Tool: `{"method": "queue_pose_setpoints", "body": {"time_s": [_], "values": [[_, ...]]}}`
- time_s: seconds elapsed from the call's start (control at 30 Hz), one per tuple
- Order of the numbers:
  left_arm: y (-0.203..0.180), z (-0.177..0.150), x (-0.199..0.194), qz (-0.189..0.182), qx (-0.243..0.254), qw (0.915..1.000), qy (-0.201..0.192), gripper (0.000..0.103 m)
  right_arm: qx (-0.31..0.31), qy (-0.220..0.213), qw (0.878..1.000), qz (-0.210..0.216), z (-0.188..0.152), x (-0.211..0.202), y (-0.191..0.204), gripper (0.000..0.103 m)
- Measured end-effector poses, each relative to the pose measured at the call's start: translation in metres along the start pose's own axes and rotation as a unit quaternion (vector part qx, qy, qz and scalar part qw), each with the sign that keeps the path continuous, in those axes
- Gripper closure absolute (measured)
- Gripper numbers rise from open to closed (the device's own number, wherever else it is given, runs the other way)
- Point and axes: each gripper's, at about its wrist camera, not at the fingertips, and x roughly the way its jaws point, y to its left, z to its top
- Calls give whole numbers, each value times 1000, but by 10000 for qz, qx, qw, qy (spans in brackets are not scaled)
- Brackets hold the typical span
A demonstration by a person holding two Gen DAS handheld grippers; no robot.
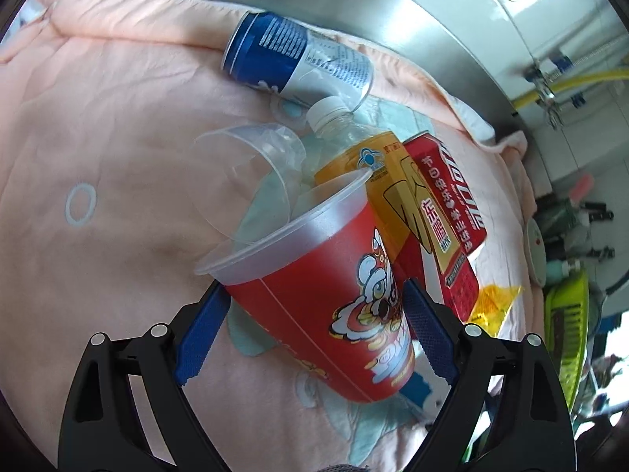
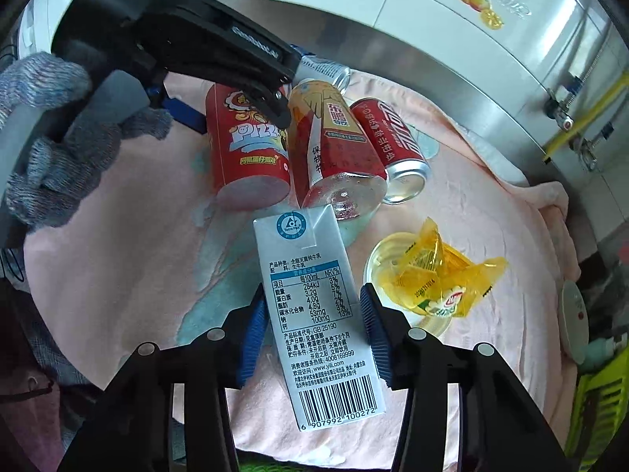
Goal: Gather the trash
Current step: 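Grasp the red paper cup with the left gripper while the right gripper grasps the milk carton, then carry the milk carton and red cup over the basket and open both grippers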
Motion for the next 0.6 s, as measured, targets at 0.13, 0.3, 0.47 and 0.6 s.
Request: {"method": "queue_pose_setpoints", "body": {"time_s": [0.13,0.3,0.47,0.6], "values": [[-3,-4,4,81,-41,9999,-44,19,240,-100,9997,-10,-6,-12,1,58],[2,-3,-6,-35,83,9999,-123,30,649,-300,9974,64,-19,-30,5,59],[9,-6,-20,-196,504,9985,-105,32,1174,-472,9920,17,-31,-45,11,59],[8,-16,-32,-341,965,9947,-79,33,1546,-605,9860,-144,-47,-60,18,59]]}}
